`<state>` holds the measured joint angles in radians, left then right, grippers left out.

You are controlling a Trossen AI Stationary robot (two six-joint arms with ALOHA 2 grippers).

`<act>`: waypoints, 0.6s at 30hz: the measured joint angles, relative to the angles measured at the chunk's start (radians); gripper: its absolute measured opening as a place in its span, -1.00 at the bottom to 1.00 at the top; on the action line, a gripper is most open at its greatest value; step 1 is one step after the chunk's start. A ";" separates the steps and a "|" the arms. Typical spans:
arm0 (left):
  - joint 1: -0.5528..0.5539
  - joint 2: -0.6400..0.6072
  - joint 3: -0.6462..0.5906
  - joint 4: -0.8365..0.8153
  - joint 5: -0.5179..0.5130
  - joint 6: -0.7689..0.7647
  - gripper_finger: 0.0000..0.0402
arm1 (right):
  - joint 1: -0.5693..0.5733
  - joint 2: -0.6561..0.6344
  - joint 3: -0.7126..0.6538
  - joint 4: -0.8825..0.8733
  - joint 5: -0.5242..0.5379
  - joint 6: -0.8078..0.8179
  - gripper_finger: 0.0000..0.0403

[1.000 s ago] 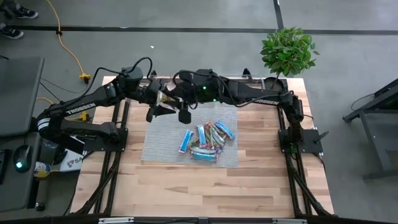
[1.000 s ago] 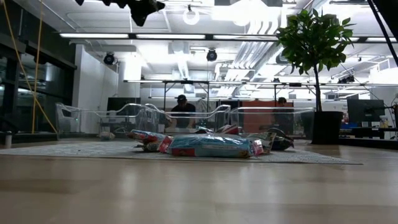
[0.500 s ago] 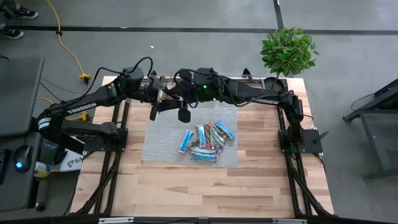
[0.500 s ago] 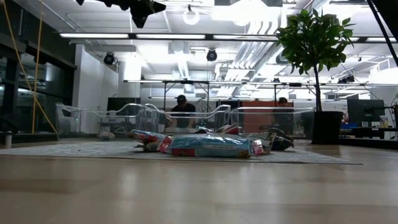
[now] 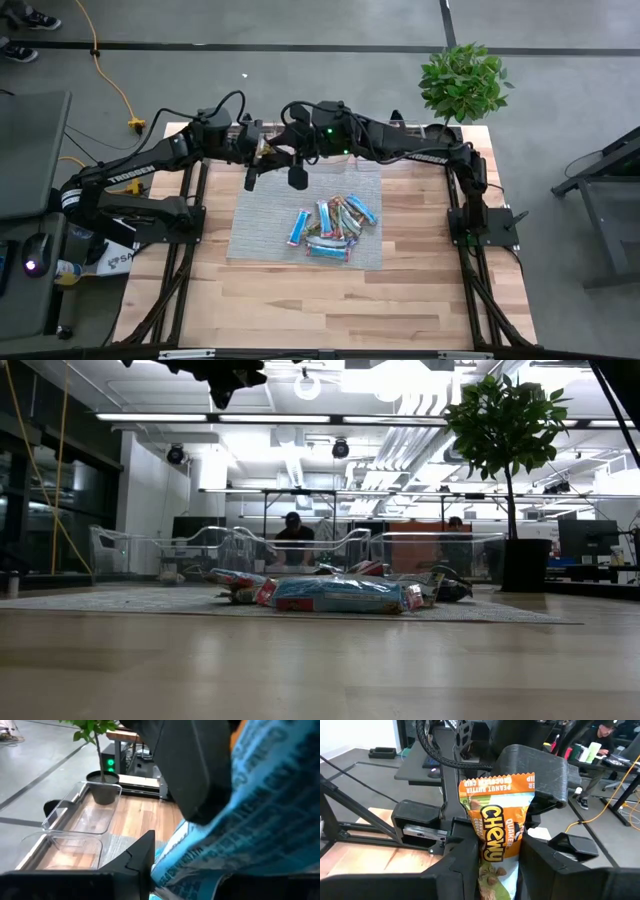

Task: Pick and place Granola Bars by type
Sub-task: Put the yellow granola bar into the left transparent bin

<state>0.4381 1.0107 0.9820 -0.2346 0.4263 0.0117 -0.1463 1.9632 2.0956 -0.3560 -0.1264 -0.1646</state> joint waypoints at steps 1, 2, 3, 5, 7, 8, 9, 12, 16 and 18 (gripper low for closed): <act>0.000 0.000 0.000 0.000 -0.009 -0.005 -0.42 | -0.001 -0.002 0.000 -0.007 0.001 0.000 -0.39; 0.000 0.000 0.000 0.000 -0.015 -0.008 -0.42 | -0.002 -0.006 0.000 -0.005 0.000 -0.001 -0.37; 0.000 0.000 0.000 0.000 -0.019 -0.009 -0.42 | -0.004 -0.015 0.000 -0.010 -0.002 -0.001 -0.35; 0.000 0.000 0.000 -0.001 -0.026 -0.009 -0.42 | -0.006 -0.032 0.000 -0.010 -0.005 -0.002 -0.29; 0.000 0.000 0.000 -0.001 -0.033 -0.010 -0.42 | -0.012 -0.059 0.000 -0.024 0.001 -0.005 -0.21; 0.000 0.000 0.000 0.000 -0.040 -0.010 -0.42 | -0.015 -0.073 0.000 -0.035 0.011 -0.010 -0.16; 0.000 0.000 0.000 0.000 -0.052 -0.010 -0.42 | -0.019 -0.088 0.000 -0.056 0.028 -0.015 -0.12; 0.000 0.000 0.000 0.000 -0.137 -0.008 -0.42 | -0.035 -0.141 0.000 -0.176 0.113 -0.020 -0.02; 0.032 0.000 0.000 -0.015 -0.383 -0.020 -0.42 | -0.057 -0.205 0.000 -0.395 0.202 0.019 0.05; 0.068 0.009 0.001 -0.037 -0.499 -0.046 -0.42 | -0.061 -0.222 0.001 -0.497 0.208 0.060 0.06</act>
<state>0.5061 1.0202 0.9830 -0.2717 -0.0725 -0.0341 -0.2074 1.7410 2.0964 -0.8530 0.0813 -0.1041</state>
